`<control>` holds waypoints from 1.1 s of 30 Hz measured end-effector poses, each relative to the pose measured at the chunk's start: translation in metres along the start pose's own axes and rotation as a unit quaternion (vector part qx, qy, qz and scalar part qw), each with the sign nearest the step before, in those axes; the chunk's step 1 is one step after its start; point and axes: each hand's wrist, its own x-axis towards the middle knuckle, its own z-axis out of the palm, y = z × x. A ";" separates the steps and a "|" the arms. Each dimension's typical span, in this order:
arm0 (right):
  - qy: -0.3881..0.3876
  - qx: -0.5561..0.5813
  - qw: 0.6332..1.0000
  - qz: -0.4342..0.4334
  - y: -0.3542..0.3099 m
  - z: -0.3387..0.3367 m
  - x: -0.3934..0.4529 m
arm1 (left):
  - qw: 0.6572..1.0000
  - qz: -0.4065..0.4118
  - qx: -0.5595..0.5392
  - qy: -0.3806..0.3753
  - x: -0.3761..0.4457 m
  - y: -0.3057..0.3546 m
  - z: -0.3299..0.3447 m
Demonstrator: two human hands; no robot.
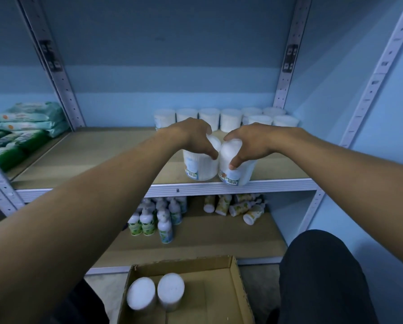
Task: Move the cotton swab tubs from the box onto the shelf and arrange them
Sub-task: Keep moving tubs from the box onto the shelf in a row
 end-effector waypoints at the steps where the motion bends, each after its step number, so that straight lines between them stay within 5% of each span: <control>1: -0.003 -0.002 1.000 0.004 0.001 0.000 0.003 | 1.000 -0.003 0.000 -0.004 0.004 0.000 0.001; 19: -0.013 -0.008 0.996 0.084 0.003 0.005 0.020 | 0.999 -0.003 -0.006 -0.054 0.054 0.005 0.023; 33: -0.034 -0.055 0.996 0.053 0.007 0.015 0.031 | 0.999 0.043 0.022 -0.013 0.046 0.004 0.020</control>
